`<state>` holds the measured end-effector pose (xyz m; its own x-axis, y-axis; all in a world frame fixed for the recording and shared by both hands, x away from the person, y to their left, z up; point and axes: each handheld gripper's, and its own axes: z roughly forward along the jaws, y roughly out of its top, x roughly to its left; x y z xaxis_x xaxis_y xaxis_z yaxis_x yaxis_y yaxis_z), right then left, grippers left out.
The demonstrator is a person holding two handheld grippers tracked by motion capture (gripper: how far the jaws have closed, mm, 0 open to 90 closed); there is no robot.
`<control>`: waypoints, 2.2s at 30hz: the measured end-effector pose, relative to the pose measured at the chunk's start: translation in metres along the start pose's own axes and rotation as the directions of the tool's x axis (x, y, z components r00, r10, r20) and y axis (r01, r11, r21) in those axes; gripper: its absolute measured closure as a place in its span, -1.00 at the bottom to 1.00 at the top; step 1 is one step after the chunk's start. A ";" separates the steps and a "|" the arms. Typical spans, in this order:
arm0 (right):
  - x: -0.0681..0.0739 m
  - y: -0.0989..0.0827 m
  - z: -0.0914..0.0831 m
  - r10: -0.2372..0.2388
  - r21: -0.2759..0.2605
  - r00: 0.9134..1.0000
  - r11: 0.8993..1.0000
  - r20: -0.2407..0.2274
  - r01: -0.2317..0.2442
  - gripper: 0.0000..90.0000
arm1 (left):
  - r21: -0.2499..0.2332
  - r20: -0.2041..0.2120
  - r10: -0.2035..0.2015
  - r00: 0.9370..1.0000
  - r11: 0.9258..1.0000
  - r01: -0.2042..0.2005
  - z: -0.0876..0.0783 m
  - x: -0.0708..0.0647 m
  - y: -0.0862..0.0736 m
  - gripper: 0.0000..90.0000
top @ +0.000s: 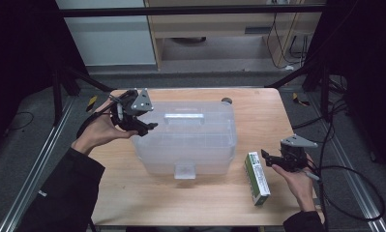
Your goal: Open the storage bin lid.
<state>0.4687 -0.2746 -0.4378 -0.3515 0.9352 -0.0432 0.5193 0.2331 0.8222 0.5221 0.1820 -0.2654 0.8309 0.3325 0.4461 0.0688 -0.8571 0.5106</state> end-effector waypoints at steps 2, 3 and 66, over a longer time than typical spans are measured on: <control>0.000 0.000 0.000 0.001 0.003 1.000 1.000 0.000 -0.001 -0.54 | 0.021 0.007 -0.003 1.000 1.000 0.003 -0.001 -0.002 0.003 -0.29; 0.000 0.000 0.000 0.001 0.003 1.000 1.000 0.000 -0.001 -0.54 | 0.021 0.007 -0.003 1.000 1.000 0.003 -0.001 -0.002 0.003 -0.29; 0.002 -0.004 0.008 -0.001 0.050 1.000 0.999 -0.020 0.002 -0.29 | 0.225 0.009 0.311 0.950 0.925 -0.305 0.052 -0.023 0.062 0.08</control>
<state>0.4717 -0.2713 -0.4456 -0.3680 0.9293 -0.0328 0.5570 0.2485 0.7925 0.5357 0.1008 -0.2822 0.8163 0.0459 0.5758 -0.0654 -0.9831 0.1710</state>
